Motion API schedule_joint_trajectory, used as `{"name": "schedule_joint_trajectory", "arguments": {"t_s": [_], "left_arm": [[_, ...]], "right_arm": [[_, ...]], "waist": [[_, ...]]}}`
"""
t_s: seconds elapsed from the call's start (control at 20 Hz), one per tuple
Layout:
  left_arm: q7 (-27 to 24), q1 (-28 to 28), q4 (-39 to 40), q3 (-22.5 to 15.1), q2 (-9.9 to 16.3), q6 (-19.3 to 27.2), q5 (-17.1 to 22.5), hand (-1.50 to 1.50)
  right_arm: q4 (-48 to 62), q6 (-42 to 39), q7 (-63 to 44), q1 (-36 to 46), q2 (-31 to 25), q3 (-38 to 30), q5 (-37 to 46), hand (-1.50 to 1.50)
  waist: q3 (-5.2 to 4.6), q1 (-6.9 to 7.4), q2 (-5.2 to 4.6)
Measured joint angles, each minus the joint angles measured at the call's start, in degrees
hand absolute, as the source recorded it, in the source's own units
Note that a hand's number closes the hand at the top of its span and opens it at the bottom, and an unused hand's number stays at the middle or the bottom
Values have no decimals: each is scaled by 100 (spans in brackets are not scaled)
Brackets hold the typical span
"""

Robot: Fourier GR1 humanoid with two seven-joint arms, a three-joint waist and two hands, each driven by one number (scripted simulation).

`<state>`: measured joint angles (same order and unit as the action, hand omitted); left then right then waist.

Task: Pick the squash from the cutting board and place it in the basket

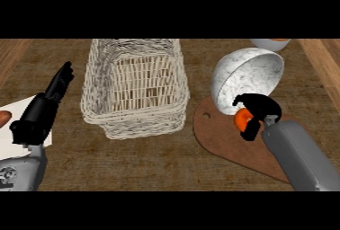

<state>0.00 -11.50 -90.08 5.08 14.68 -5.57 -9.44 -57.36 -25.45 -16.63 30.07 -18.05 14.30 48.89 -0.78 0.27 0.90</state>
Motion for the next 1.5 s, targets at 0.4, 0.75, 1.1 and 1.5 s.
{"name": "schedule_joint_trajectory", "arguments": {"t_s": [0.4, 0.75, 1.1, 1.5], "left_arm": [[-113, -125, 124, -38, -60, -80, 4, 0], [-37, -174, 95, -24, -46, -114, 15, 0], [-3, -165, 86, 97, 59, -185, 89, 0], [-120, -127, 227, 138, 23, -112, 17, 0]], "right_arm": [[1273, 1232, 1151, 890, -281, -141, 595, 150], [1960, 2603, 1872, 1687, -401, -796, 468, 150], [1584, 2775, 2725, 2427, -92, -1956, -936, 150], [1111, 1843, 2454, 3725, 109, -2354, -1805, 150]], "waist": [[62, 169, -125], [89, 206, -164], [91, 139, -121], [77, 42, -85]]}}
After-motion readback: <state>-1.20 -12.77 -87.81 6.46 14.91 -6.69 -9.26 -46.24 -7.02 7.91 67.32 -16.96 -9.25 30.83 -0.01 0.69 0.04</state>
